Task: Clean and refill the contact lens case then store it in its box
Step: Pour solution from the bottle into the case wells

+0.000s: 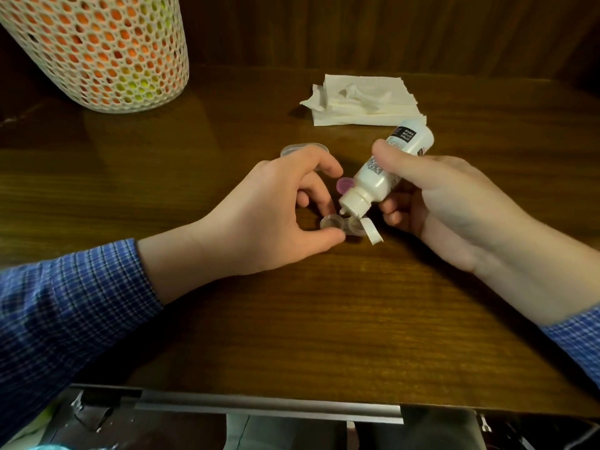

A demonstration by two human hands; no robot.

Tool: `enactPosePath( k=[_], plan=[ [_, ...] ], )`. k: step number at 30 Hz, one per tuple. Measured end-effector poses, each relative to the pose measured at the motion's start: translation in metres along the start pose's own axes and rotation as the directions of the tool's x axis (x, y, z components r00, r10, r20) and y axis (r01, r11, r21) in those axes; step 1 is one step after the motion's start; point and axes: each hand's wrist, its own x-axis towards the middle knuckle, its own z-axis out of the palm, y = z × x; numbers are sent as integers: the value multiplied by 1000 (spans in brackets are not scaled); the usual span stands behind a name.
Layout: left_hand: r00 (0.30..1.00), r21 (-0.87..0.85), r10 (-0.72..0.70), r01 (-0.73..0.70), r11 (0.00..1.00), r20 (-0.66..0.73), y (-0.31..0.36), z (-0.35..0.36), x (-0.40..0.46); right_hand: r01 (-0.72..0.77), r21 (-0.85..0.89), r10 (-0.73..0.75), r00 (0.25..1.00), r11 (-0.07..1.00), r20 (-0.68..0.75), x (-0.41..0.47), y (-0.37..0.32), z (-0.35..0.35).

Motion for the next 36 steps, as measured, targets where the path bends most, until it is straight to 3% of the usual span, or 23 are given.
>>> enactPosePath(
  k=[36],
  plan=[
    [1000,18,-15,16,1000,-4,1,0,0,11,-20,-11,1000,1000,-25,0,1,2]
  ],
)
